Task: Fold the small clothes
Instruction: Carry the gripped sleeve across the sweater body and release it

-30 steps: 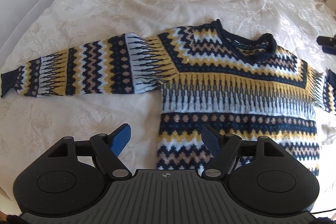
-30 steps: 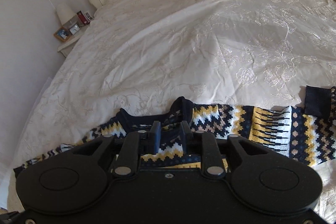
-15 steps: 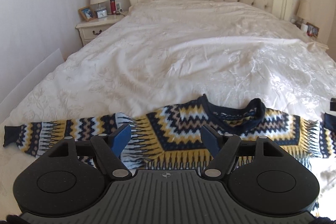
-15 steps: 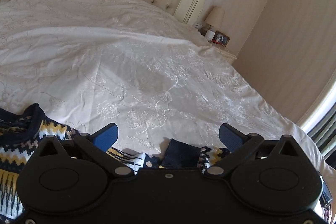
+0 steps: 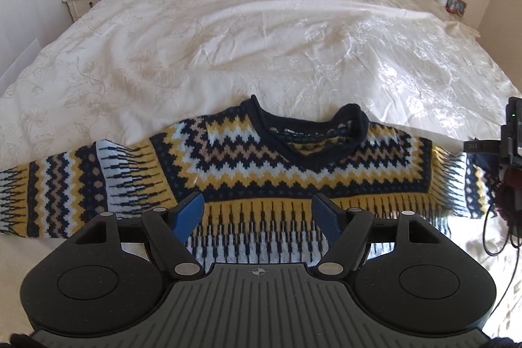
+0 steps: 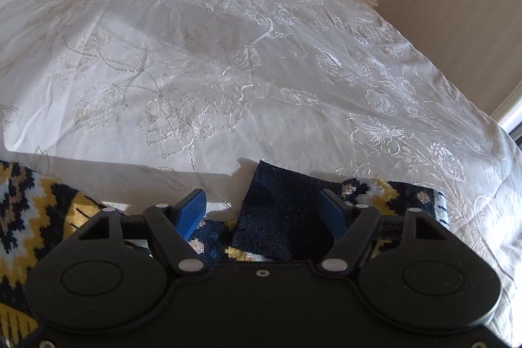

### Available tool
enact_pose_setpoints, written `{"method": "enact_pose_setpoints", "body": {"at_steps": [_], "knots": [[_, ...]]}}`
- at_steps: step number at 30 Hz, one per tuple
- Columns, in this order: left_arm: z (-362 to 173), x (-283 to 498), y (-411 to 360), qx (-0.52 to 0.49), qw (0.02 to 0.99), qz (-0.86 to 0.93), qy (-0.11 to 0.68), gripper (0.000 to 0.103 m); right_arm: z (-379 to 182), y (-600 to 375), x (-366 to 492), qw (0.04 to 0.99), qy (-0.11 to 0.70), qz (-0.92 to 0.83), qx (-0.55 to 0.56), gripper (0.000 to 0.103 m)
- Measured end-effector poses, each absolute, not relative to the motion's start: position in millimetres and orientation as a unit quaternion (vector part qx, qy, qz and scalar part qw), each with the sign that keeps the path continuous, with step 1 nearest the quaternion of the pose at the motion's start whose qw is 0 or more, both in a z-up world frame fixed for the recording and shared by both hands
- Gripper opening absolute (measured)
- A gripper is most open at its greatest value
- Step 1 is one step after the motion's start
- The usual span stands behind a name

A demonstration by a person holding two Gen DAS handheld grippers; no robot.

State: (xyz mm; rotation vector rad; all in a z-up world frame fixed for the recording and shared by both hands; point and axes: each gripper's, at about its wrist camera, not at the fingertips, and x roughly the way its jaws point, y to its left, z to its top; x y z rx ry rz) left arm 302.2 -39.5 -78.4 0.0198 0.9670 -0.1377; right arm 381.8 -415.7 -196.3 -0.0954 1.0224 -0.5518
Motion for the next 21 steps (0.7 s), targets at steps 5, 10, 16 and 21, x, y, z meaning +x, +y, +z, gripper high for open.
{"method": "enact_pose_setpoints", "body": {"at_steps": [5,10,16,21], "knots": [[-83.5,303.2,-36.7,0.007,0.880,-0.068,0.470,0.072,-194.8,-429.4,371.5,0.845,0.490,-0.213,0.002,0.023],[-83.4,299.3,-27.8,-0.014,0.878,-0.073,0.473,0.072,-145.6,-435.7,349.9,0.866,0.455,-0.198,0.065,0.010],[-81.3,286.6,-13.2,-0.029,0.877,-0.079,0.474,0.072,-69.3,-407.7,323.3,0.902,0.393,-0.122,0.132,0.010],[-79.6,273.7,9.6,-0.044,0.876,-0.073,0.475,0.072,-29.2,-346.1,322.7,0.914,0.365,-0.018,0.177,0.010]]}}
